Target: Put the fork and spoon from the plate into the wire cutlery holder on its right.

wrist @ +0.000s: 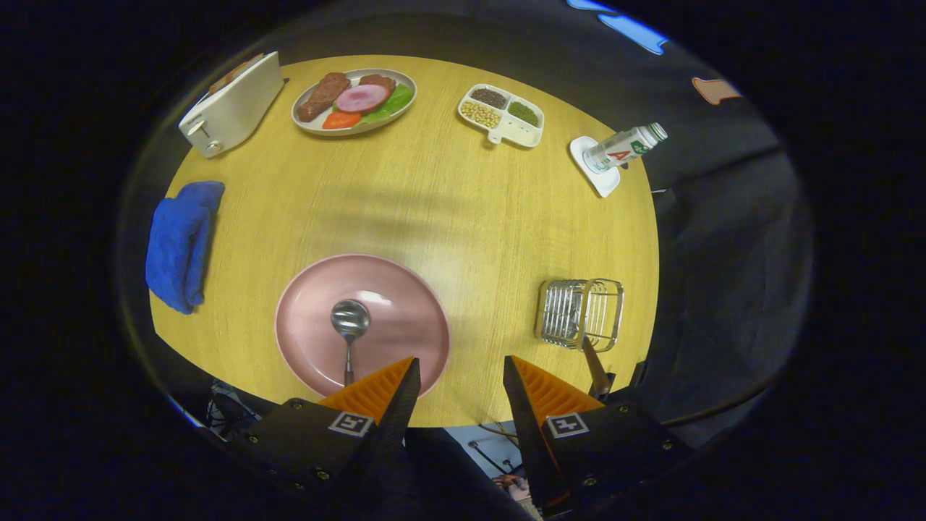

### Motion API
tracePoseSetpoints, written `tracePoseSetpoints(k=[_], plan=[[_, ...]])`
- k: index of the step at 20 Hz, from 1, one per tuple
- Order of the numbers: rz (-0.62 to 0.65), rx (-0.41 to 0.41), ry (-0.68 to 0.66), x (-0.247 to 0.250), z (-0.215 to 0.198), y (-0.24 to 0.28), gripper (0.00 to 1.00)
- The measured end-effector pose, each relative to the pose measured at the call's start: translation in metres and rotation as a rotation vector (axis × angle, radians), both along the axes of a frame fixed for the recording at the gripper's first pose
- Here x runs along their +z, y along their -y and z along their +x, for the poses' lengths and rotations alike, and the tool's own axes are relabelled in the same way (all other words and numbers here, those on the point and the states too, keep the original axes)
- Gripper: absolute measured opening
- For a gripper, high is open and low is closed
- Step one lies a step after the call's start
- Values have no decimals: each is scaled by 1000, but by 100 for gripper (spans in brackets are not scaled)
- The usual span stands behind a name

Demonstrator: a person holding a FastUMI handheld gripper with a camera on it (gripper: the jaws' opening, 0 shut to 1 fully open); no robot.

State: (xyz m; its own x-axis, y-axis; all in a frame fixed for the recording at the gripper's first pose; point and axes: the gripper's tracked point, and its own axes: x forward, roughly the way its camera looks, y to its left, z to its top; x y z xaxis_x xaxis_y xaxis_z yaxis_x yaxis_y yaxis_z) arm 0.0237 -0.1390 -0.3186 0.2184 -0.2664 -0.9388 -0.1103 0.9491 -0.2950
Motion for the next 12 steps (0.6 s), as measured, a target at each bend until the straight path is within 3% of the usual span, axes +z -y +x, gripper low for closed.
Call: tracePoseSetpoints(k=[12], plan=[[93, 47, -65, -65, -32, -59, 72]])
